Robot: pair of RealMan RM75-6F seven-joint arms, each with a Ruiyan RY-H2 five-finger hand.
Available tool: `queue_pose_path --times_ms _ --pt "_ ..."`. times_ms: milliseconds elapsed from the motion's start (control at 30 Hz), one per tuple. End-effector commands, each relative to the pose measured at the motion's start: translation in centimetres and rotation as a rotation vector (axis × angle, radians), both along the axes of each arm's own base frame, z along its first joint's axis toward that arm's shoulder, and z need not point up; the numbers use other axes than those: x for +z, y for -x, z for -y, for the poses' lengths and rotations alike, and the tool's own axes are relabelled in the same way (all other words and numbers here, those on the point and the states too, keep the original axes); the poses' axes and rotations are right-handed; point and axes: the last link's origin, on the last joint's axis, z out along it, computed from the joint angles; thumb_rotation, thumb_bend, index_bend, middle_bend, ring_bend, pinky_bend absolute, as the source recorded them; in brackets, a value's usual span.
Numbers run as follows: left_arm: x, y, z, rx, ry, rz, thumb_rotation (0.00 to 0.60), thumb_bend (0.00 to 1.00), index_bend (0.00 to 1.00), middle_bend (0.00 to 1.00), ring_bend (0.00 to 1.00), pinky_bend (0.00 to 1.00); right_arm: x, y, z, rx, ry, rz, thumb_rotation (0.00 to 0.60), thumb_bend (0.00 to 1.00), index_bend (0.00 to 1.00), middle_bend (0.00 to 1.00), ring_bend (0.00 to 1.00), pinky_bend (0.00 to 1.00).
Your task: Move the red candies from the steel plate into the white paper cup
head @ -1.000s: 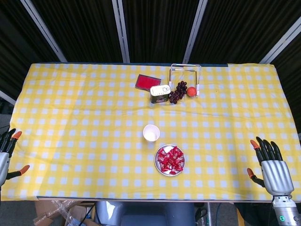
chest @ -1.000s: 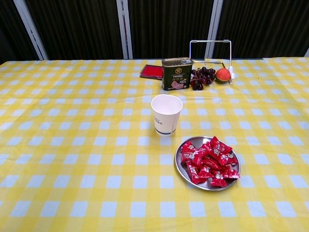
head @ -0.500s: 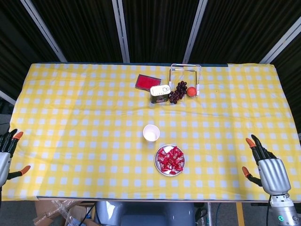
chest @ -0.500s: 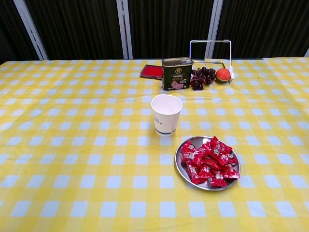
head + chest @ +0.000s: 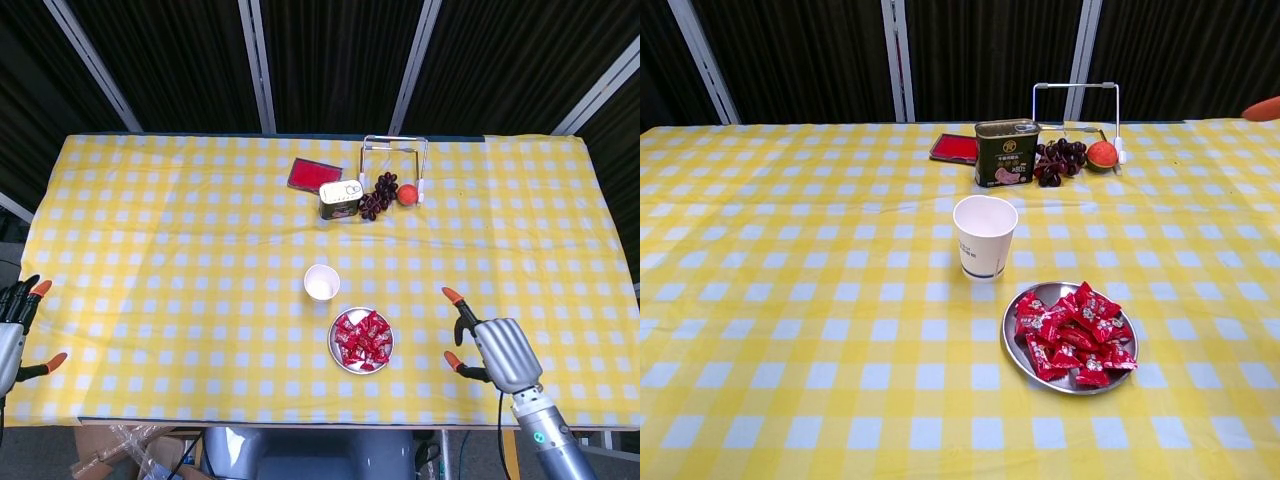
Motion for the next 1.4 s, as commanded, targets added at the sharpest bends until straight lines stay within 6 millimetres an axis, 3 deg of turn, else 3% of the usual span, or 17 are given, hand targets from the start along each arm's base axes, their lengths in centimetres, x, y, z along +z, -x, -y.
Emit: queue_pose_path --times_ms 33,467,700,1400 --pt "0.0 0.1 0.0 0.002 0.009 0.002 0.6 0.02 0.0 0.0 0.0 0.0 -2.3 -3.4 1.3 0.06 -0.063 -0.059 0.6 0.35 0.04 0.76 0.91 1.0" --pt "0.7 0.3 -0.2 0.002 0.015 0.03 0.6 0.02 0.0 0.0 0.0 0.0 -8.0 -7.5 2.2 0.036 -0.179 -0.1 0.6 0.35 0.03 0.81 0.96 1.0" --pt "0.8 0.2 -0.2 -0.007 0.006 0.052 0.6 0.02 0.0 0.0 0.0 0.0 -10.6 -7.3 2.2 -0.016 -0.231 -0.101 0.6 0.34 0.11 0.81 0.96 1.0" --pt "0.9 0.2 -0.1 -0.021 -0.004 0.082 0.6 0.02 0.0 0.0 0.0 0.0 -14.7 -6.4 3.3 -0.088 -0.327 -0.127 0.6 0.34 0.15 0.81 0.96 1.0"
